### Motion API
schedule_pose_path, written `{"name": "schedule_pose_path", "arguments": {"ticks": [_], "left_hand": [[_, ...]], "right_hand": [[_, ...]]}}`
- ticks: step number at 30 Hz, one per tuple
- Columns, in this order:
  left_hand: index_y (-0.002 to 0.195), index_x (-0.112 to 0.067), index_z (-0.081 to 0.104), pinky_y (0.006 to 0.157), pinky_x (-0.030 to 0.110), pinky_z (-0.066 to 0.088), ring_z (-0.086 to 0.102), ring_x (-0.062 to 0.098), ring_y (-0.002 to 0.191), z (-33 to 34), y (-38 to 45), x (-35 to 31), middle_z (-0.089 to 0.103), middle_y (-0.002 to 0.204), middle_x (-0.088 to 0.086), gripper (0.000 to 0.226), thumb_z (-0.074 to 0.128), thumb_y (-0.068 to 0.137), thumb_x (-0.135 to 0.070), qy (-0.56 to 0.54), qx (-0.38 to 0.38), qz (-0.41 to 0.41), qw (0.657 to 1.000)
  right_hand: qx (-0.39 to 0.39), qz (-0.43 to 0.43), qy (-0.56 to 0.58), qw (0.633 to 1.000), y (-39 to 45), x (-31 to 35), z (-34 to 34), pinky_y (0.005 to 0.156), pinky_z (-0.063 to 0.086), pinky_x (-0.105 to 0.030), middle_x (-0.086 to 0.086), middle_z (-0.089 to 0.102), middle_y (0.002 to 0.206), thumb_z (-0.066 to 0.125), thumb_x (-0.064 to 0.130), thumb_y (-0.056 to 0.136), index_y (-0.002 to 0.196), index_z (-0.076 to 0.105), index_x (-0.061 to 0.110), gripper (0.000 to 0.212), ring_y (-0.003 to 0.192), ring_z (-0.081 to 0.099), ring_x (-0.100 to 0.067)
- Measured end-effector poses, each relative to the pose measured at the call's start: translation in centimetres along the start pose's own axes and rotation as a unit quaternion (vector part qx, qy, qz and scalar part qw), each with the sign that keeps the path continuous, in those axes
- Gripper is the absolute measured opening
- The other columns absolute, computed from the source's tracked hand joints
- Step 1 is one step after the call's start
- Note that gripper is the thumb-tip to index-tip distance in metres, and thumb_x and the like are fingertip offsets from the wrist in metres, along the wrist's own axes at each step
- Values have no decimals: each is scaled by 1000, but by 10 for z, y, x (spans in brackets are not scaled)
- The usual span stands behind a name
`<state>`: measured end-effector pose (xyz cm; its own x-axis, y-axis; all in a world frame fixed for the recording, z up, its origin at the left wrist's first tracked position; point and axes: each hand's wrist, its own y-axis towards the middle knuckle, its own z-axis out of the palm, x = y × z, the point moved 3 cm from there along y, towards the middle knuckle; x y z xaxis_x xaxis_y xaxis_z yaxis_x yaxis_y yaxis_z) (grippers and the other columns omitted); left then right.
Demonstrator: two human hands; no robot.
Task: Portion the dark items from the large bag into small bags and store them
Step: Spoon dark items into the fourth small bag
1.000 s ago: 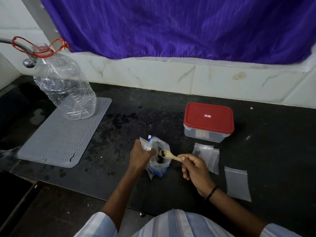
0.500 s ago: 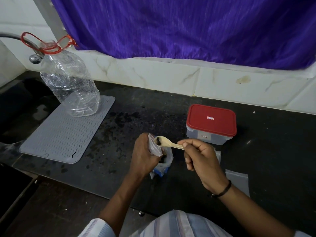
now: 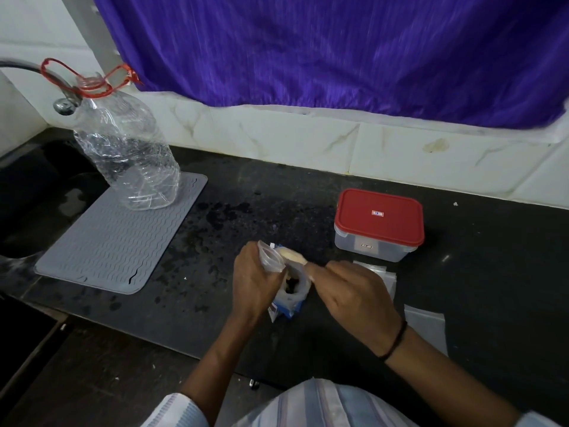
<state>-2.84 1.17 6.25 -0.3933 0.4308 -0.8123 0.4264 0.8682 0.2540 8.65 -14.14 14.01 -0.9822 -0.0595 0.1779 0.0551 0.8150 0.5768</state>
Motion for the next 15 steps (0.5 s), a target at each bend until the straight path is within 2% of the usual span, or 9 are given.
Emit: {"name": "schedule_pose_path", "arguments": {"ticks": [3,5,7,11,13,15], "left_hand": [[96,-17,54,73,32,47,57,16,88,-7,2,8,59,96,0,44,75,75,-49,24,-6,-128,991],[101,-18,51,74,32,47,59,17,92,-7,0,10,58,100,-1,45,78,77,-45,14,23,-208,978],[107,-19,46,72,32,47,60,15,92,-3,-3,10,58,101,-2,52,80,76,-42,-3,60,-254,965],[111,-20,37,74,35,52,59,16,91,8,-7,13,55,100,-3,63,83,72,-41,14,109,-293,950],[113,-18,40,80,41,57,61,21,96,13,-7,14,56,105,1,61,82,72,-35,19,111,-293,950],[115,-15,45,80,40,58,61,21,95,16,-5,13,57,105,3,54,79,75,-27,25,110,-286,952]], "right_hand": [[25,159,109,981,-5,-15,13,63,56,-32,1,71,89,45,31,98,111,69,17,31,75,65,-11],[95,196,105,970,-11,-18,31,65,56,-32,5,71,88,45,32,97,106,69,22,28,76,64,-8],[161,199,68,964,-15,-18,49,65,56,-30,6,68,84,47,30,98,102,67,23,22,73,63,-8],[193,216,-6,957,-22,-19,70,60,52,-26,5,68,83,46,31,99,98,65,25,20,70,64,-11],[193,225,-8,955,-22,-18,75,60,52,-27,4,67,82,46,30,99,97,64,24,19,70,64,-11],[188,224,-14,956,-23,-16,76,57,49,-25,4,67,80,49,29,98,93,64,22,16,68,65,-12]]}}
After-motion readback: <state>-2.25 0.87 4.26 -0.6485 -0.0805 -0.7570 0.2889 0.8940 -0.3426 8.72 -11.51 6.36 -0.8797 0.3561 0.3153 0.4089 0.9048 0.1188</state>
